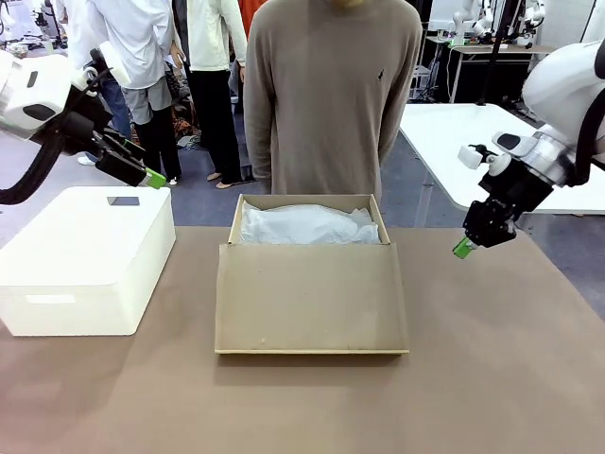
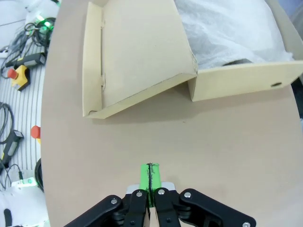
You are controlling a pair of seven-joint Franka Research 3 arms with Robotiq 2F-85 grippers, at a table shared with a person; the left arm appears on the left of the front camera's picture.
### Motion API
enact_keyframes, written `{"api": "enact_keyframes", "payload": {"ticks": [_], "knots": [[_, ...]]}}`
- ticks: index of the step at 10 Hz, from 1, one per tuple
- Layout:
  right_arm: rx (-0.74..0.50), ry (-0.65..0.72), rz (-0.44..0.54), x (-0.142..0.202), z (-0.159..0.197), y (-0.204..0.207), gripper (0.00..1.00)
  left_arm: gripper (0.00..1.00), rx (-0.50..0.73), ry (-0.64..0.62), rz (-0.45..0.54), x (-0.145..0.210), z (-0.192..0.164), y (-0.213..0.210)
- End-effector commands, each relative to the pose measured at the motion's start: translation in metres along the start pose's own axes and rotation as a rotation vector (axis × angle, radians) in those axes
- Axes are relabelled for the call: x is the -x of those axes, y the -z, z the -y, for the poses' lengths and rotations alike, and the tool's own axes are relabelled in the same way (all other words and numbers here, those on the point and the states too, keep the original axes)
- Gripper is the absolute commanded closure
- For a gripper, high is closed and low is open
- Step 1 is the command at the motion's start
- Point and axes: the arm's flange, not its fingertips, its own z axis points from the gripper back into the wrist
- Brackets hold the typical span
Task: Pack the shoes into the box.
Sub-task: Close the Shoes Box.
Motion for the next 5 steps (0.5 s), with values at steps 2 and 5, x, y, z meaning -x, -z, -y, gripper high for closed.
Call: {"api": "enact_keyframes", "payload": {"ticks": [2,5], "knots": [[-0.015,-0.141,0.083,0.013,0.019,0.02,1.0,0.0,0.004,-0.002,0.013,0.0,0.0,0.001],[-0.105,-0.203,0.142,0.02,0.042,0.042,1.0,0.0,0.004,-0.002,0.013,0.0,0.0,0.001]]}}
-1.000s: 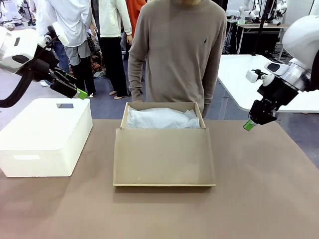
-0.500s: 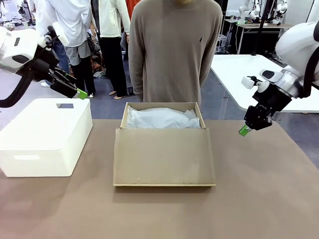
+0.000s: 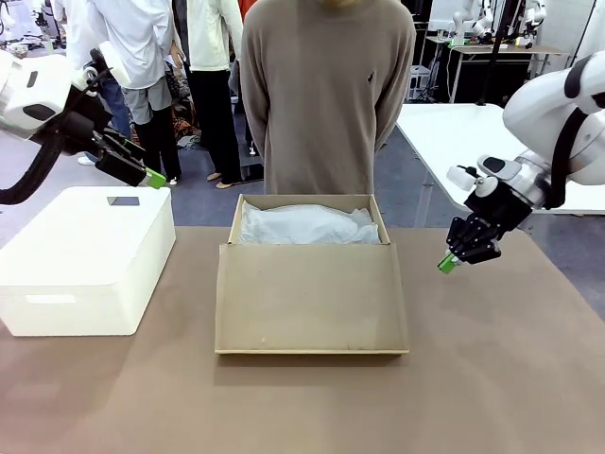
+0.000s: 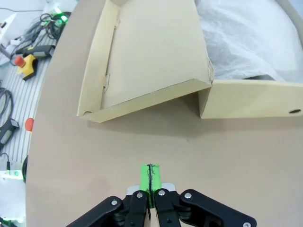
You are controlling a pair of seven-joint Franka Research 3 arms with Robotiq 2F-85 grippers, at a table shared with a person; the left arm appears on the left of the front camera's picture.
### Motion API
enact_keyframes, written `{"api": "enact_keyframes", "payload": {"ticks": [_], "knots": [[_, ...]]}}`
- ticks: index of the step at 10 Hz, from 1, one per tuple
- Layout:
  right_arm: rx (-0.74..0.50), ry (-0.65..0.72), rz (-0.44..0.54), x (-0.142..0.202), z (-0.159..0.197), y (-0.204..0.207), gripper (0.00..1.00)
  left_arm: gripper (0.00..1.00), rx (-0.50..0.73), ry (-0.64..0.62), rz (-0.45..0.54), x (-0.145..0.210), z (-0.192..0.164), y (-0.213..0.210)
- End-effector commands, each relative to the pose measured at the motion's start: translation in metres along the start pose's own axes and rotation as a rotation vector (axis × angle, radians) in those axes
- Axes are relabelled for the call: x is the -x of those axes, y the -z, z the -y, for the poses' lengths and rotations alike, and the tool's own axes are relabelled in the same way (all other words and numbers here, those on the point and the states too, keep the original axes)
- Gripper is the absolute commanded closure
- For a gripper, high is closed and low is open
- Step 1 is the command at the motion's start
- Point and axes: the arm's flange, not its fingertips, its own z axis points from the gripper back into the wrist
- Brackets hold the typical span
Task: Pack the shoes into the box.
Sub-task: Close the Shoes Box.
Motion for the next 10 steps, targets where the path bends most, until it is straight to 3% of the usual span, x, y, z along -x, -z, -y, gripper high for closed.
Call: {"api": "enact_keyframes", "payload": {"ticks": [1,7,10], "knots": [[-0.058,-0.093,0.101,0.007,0.024,-0.002,1.0,0.0,0.004,-0.002,0.013,0.0,0.0,0.001],[-0.06,-0.054,0.059,0.004,0.017,0.005,1.0,0.0,0.004,-0.002,0.013,0.0,0.0,0.001],[-0.074,-0.109,0.119,0.006,0.037,0.018,1.0,0.0,0.004,-0.002,0.013,0.0,0.0,0.001]]}}
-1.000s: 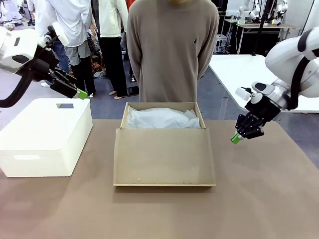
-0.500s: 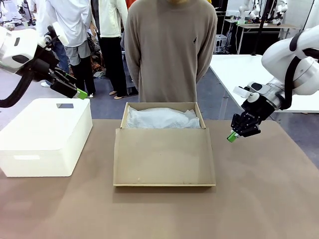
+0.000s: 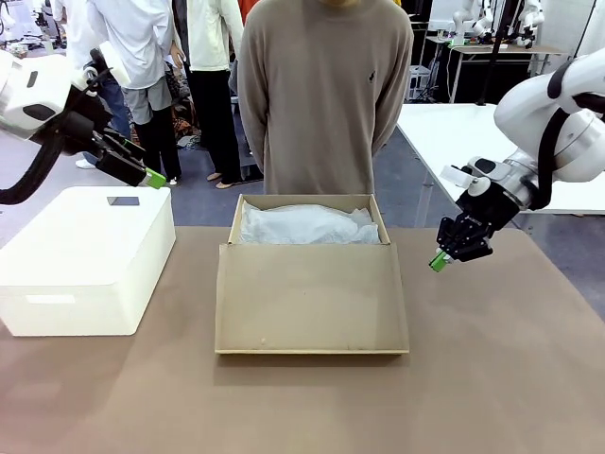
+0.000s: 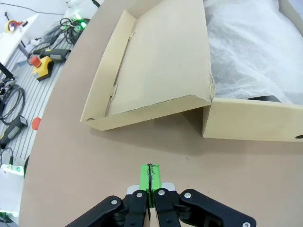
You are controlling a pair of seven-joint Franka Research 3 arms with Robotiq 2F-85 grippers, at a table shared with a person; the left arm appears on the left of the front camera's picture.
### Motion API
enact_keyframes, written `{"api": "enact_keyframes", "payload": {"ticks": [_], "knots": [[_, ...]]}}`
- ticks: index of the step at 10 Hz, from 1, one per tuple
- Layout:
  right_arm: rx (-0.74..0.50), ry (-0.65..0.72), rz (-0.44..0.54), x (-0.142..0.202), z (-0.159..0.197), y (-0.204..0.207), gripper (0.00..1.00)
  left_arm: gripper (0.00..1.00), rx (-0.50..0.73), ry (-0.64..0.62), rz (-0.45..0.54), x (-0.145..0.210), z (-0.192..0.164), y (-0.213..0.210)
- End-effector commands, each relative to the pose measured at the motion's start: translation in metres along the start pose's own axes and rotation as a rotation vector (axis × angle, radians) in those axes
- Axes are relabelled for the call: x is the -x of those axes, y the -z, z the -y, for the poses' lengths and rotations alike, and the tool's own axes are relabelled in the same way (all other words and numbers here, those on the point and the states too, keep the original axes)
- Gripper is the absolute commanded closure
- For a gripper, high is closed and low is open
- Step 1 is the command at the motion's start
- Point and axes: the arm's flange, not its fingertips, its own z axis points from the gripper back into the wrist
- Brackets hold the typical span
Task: Pack the shoes into the box.
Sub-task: Close the Shoes Box.
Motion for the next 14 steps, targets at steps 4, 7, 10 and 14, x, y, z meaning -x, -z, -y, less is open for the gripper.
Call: {"api": "enact_keyframes", "payload": {"ticks": [4,7,10,14], "knots": [[0.016,-0.123,0.065,0.015,0.023,0.028,1.0,0.0,0.004,-0.002,0.013,0.0,0.0,0.001],[0.004,-0.146,0.089,0.019,0.03,0.046,1.0,0.0,0.004,-0.002,0.013,0.0,0.0,0.001],[-0.006,-0.157,0.122,0.022,0.034,0.061,1.0,0.0,0.004,-0.002,0.013,0.0,0.0,0.001],[-0.01,-0.164,0.15,0.021,0.036,0.078,1.0,0.0,0.004,-0.002,0.013,0.0,0.0,0.001]]}}
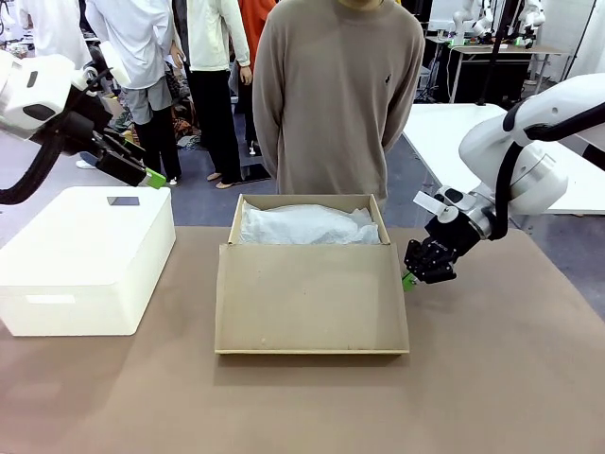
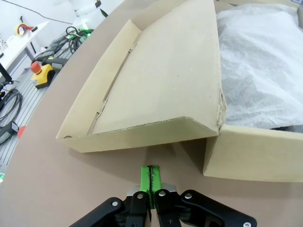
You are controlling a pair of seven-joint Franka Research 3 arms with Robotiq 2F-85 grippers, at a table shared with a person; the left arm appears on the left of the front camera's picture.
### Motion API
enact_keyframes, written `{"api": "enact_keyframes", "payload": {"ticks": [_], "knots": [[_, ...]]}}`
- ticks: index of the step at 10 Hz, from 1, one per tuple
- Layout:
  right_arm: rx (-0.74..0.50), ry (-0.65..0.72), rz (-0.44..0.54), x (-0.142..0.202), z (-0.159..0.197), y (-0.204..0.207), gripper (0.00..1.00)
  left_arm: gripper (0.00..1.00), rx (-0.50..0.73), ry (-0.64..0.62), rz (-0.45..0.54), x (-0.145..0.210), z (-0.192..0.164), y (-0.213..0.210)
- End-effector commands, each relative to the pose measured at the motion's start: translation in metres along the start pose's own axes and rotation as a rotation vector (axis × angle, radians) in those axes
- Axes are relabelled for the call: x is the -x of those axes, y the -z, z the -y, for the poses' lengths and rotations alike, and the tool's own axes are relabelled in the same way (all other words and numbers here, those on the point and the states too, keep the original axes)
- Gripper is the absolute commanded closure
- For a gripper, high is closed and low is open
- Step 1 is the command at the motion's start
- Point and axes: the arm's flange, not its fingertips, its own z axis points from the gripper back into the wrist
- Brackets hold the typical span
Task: Pack the shoes into the box.
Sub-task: Close the Shoes Box.
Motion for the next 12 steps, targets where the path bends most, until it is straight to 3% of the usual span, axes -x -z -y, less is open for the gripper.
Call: {"api": "enact_keyframes", "payload": {"ticks": [1,12], "knots": [[0.041,-0.072,0.026,0.005,0.004,0.01,1.0,0.0,0.004,-0.002,0.013,0.0,0.0,0.001],[-0.077,-0.127,0.155,-0.017,-0.017,0.02,1.0,0.0,0.004,-0.002,0.013,0.0,0.0,0.001]]}}
